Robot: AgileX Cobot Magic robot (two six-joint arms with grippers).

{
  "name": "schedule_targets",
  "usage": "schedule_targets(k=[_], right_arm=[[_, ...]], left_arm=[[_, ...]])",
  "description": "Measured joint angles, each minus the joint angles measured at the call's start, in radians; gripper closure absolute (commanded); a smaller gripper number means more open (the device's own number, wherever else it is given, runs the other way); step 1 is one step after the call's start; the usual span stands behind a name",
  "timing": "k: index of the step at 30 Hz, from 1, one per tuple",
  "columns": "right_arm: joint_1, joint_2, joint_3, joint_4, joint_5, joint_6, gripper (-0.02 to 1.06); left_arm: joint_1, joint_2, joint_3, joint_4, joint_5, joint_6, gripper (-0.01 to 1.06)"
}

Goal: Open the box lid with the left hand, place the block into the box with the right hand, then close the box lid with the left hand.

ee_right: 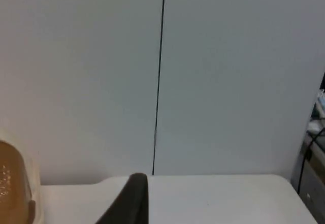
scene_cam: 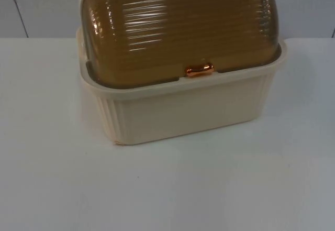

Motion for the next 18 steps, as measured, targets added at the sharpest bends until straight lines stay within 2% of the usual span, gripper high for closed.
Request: schedule_targets(k=[4,7,9,13,18], right_arm=[[0.004,-0.110,-0.002,0.000,0.027,-0.028,-0.01],[0.022,-0.198,-0.027,0.020,0.081,-0.053,-0.01],[0.032,-0.214,-0.039,0.034,0.105,-0.068,-0.01],[0.093,-0.234,-0.100,0.099,0.142,-0.133,-0.01],[0.109,-0.234,-0.144,0.113,0.142,-0.137,-0.01]], left_arm=[[0.000,-0.134,0.002,0.039,0.051,-0.020,0.02],[0.000,-0.240,0.002,0.111,0.089,-0.115,0.02],[0.000,-0.263,0.002,0.146,0.111,-0.148,0.02],[0.000,-0.296,-0.046,0.270,0.253,-0.256,0.02],[0.000,-0.312,-0.092,0.341,0.290,-0.294,0.02]])
